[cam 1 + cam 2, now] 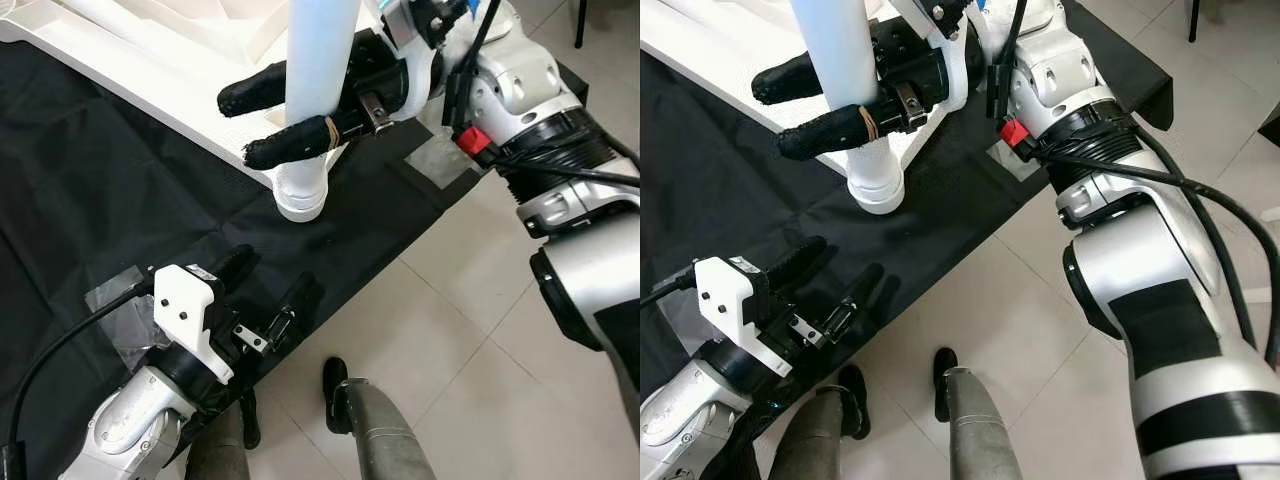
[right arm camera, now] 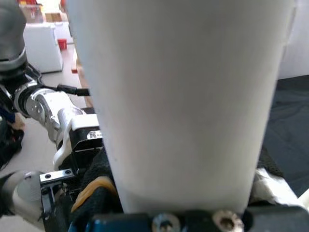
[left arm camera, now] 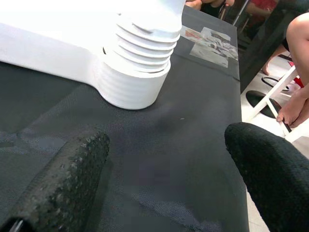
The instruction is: Building children table
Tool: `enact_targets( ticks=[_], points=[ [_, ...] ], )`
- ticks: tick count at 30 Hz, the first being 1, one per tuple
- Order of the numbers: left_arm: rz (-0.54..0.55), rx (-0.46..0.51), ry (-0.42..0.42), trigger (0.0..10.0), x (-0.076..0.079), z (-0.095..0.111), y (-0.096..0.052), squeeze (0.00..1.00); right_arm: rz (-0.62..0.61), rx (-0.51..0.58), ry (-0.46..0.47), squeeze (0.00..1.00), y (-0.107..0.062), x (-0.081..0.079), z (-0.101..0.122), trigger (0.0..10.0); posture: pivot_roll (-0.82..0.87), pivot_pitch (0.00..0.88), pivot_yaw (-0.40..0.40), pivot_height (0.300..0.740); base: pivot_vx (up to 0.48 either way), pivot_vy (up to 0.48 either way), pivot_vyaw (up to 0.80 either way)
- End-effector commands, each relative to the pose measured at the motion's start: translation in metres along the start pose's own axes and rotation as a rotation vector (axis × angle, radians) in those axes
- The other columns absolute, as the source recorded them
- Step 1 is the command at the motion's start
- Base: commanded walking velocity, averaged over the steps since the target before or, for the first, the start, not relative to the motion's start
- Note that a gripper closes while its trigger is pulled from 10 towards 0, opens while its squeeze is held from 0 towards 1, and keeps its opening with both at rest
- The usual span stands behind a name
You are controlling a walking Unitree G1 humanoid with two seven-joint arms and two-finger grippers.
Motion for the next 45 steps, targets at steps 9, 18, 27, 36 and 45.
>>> enact_targets(
  ticks=[9,18,27,36,45],
  points=[
    [-0.007,-0.005,0.008,10.0,0.003,-0.001,-0.003,0.0,-0.035,0.003,0.073,0.0,-0.009,0.001,-0.018,10.0,0.0,0.465,-0.065,0.74,0.0,0.0,0.0],
    [-0.009,-0.007,0.012,10.0,0.004,-0.001,-0.003,0.0,-0.122,-0.028,0.104,0.0,-0.018,0.012,-0.027,10.0,-0.01,0.459,-0.062,0.74,0.0,0.0,0.0],
    [-0.01,-0.008,0.012,10.0,0.004,-0.002,-0.003,0.0,-0.201,-0.049,0.112,0.0,-0.018,0.023,-0.028,10.0,-0.01,0.456,-0.064,0.74,0.0,0.0,0.0],
    [-0.009,-0.006,0.011,10.0,0.005,-0.002,-0.003,0.0,-0.263,-0.076,0.107,0.0,-0.014,0.033,-0.028,10.0,-0.01,0.456,-0.07,0.74,0.0,0.0,0.0],
    [-0.008,-0.003,0.012,10.0,0.005,-0.001,-0.002,0.0,-0.271,-0.093,0.103,0.0,-0.011,0.035,-0.03,10.0,-0.02,0.46,-0.071,0.74,0.0,0.0,0.0]
  ],
)
Point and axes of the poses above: a point about 5 cm out from each wrist's last joint towards the gripper, its own y axis pointing out of the wrist towards the gripper, its own z axis along the axis of the wrist's last joint, x = y × z, the point moved 4 cm from there along y, pointing out of the wrist towards the gripper, and after that the axes turned 4 degrees about y, right-handed, at the moved point
